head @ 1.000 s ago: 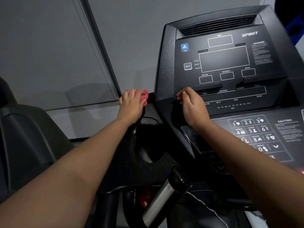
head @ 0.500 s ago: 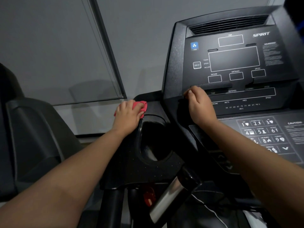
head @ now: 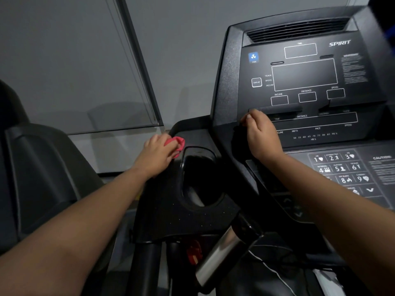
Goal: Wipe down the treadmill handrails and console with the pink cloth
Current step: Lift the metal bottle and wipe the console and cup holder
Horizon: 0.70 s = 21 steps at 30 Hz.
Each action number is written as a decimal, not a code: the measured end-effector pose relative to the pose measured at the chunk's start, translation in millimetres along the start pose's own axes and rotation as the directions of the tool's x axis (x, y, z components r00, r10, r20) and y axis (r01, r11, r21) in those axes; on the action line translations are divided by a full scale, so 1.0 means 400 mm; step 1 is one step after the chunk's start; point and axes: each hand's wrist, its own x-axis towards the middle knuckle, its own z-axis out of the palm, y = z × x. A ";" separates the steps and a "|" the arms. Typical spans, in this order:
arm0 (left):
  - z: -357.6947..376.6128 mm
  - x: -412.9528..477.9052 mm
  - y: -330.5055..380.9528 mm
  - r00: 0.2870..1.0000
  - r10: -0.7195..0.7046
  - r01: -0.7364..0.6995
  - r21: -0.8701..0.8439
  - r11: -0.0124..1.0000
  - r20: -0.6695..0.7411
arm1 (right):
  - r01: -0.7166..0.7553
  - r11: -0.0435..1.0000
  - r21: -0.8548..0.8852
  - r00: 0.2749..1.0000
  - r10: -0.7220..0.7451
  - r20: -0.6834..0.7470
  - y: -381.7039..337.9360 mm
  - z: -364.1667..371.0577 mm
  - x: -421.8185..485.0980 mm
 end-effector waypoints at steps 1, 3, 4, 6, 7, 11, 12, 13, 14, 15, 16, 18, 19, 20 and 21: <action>-0.003 -0.011 -0.001 0.998 -0.057 0.057 -0.033 0.998 0.003 | 0.000 1.000 0.004 1.000 0.000 -0.003 0.000 0.000 0.000; 0.003 -0.017 0.012 0.998 -0.050 0.049 -0.027 0.998 -0.036 | -0.002 1.000 0.005 1.000 0.002 -0.009 -0.002 -0.001 0.000; 0.007 -0.012 0.022 0.998 -0.013 0.012 -0.005 1.000 -0.057 | -0.004 1.000 0.004 1.000 0.004 -0.008 -0.002 -0.001 0.000; 0.007 0.010 0.049 0.998 0.045 -0.044 0.032 0.999 -0.051 | -0.003 1.000 0.000 1.000 0.003 -0.003 -0.002 0.000 -0.001; 0.002 0.023 0.066 0.997 0.065 -0.062 0.068 0.996 -0.040 | -0.002 1.000 -0.005 1.000 0.002 -0.001 -0.002 0.000 -0.001; 0.017 0.068 0.157 0.978 0.197 -0.182 0.177 0.967 -0.072 | -0.009 1.000 -0.005 1.000 0.009 -0.007 -0.004 -0.002 -0.003; 0.026 0.071 0.178 0.970 0.235 -0.222 0.175 0.959 -0.062 | -0.014 1.000 -0.002 1.000 0.014 -0.009 -0.005 -0.001 -0.004; 0.030 0.072 0.195 0.965 0.259 -0.249 0.173 0.953 -0.037 | -0.015 1.000 -0.002 1.000 0.015 -0.012 -0.005 -0.001 -0.004; 0.038 0.072 0.203 0.960 0.280 -0.271 0.179 0.946 -0.027 | -0.014 1.000 -0.003 1.000 0.014 -0.013 -0.004 0.000 -0.004; 0.035 0.070 0.206 0.960 0.282 -0.275 0.189 0.943 -0.007 | -0.013 1.000 -0.004 1.000 0.013 -0.013 -0.004 0.000 -0.004; 0.033 0.071 0.203 0.956 0.292 -0.283 0.201 0.938 -0.013 | -0.014 1.000 -0.004 1.000 0.013 -0.013 -0.004 -0.001 -0.003; 0.018 0.073 0.186 0.947 0.320 -0.308 0.194 0.931 -0.028 | -0.017 1.000 -0.004 1.000 0.017 -0.005 -0.006 -0.003 -0.002; 0.007 0.072 0.174 0.945 0.327 -0.316 0.189 0.930 -0.025 | -0.020 1.000 -0.001 1.000 0.020 -0.002 -0.006 -0.004 -0.002; 0.001 0.068 0.158 0.945 0.326 -0.317 0.185 0.930 -0.023 | -0.023 1.000 0.003 1.000 0.023 0.000 -0.006 -0.005 -0.002; -0.003 0.063 0.141 0.952 0.306 -0.298 0.175 0.938 -0.016 | -0.026 1.000 0.007 1.000 0.026 0.001 -0.005 -0.006 -0.002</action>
